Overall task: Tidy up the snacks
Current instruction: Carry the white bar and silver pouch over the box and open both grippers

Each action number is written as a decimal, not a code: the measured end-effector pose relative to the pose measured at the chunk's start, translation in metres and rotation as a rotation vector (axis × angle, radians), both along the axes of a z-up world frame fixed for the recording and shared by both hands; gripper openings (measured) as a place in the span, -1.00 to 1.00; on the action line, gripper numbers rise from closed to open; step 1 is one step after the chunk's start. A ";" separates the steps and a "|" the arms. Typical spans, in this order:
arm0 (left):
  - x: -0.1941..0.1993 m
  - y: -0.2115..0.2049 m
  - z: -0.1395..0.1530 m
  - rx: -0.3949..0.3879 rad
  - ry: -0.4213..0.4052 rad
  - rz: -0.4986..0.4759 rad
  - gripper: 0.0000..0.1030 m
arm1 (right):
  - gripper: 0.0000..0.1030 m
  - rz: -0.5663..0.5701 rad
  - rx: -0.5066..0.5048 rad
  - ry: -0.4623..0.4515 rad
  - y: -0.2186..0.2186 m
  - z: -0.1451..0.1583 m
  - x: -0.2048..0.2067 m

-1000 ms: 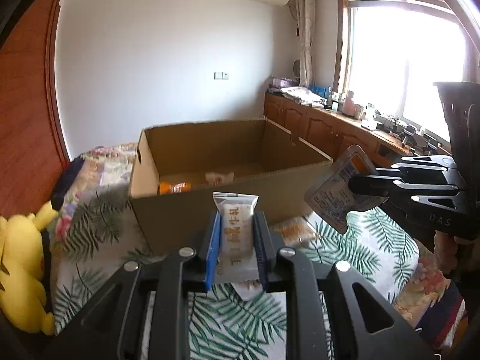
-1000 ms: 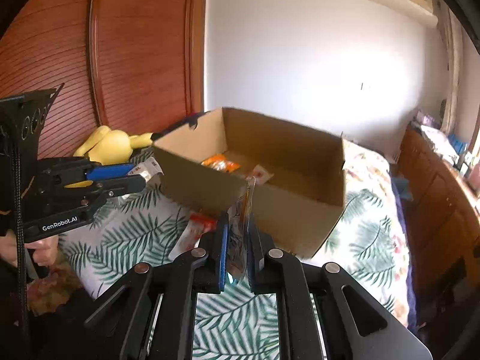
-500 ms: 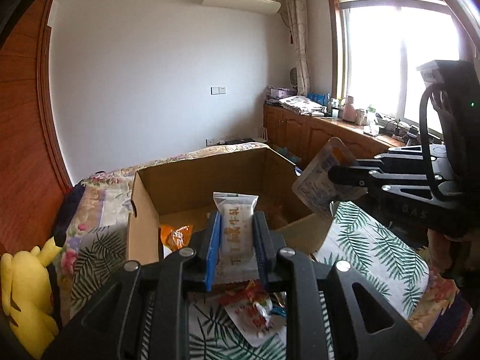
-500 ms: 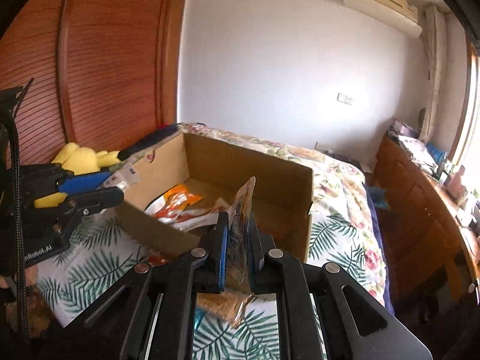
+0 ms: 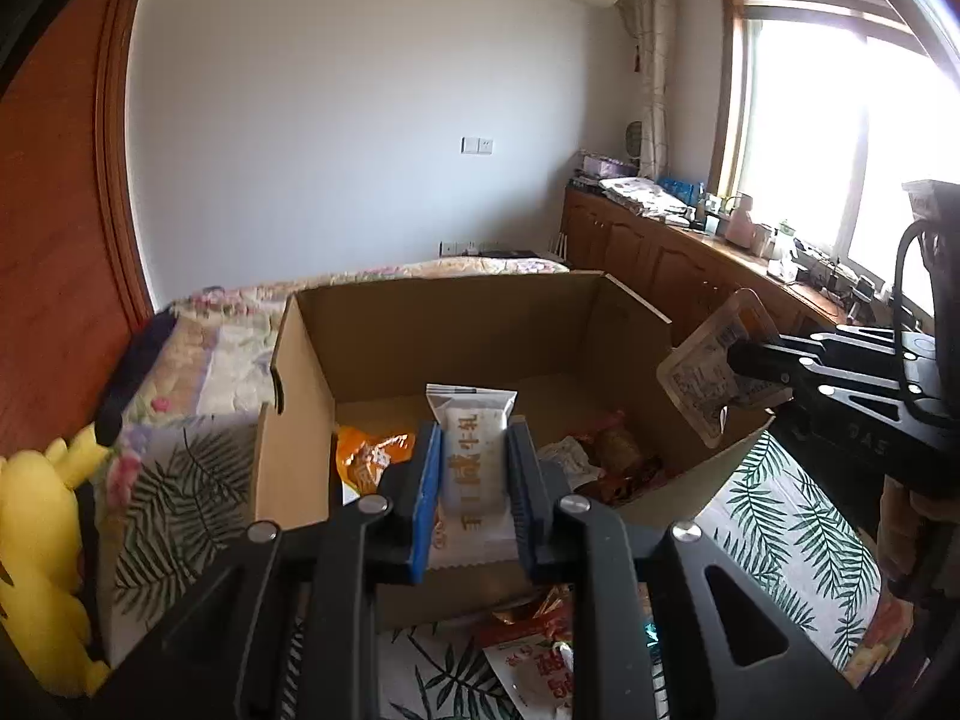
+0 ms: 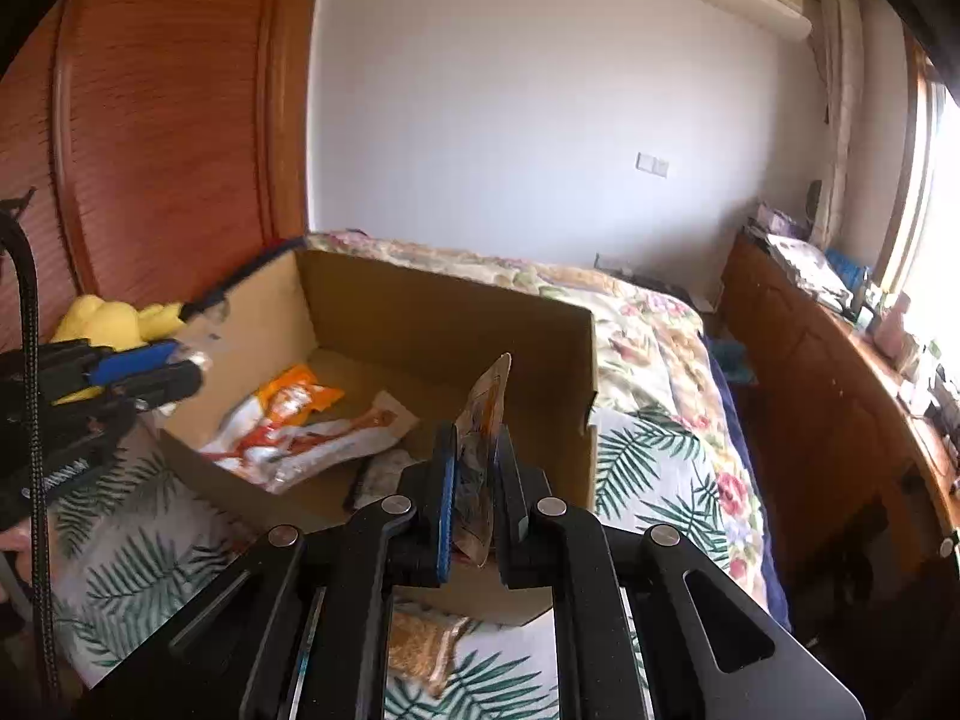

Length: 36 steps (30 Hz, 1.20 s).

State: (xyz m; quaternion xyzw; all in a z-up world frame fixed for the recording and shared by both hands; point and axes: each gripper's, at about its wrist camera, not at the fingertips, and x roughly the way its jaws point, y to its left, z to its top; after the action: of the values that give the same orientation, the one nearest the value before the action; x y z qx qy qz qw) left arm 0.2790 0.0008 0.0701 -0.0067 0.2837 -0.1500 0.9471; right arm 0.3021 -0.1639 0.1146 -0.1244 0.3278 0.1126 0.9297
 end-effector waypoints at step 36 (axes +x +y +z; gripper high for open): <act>-0.099 0.005 -0.010 0.022 -0.051 -0.062 0.05 | 0.16 0.107 0.126 0.048 -0.013 -0.040 -0.084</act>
State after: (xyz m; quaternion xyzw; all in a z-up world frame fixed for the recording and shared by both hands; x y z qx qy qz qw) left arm 0.1801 0.0062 0.0597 0.0162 0.2613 -0.1763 0.9489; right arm 0.2185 -0.1767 0.0743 -0.0801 0.3352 0.1856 0.9202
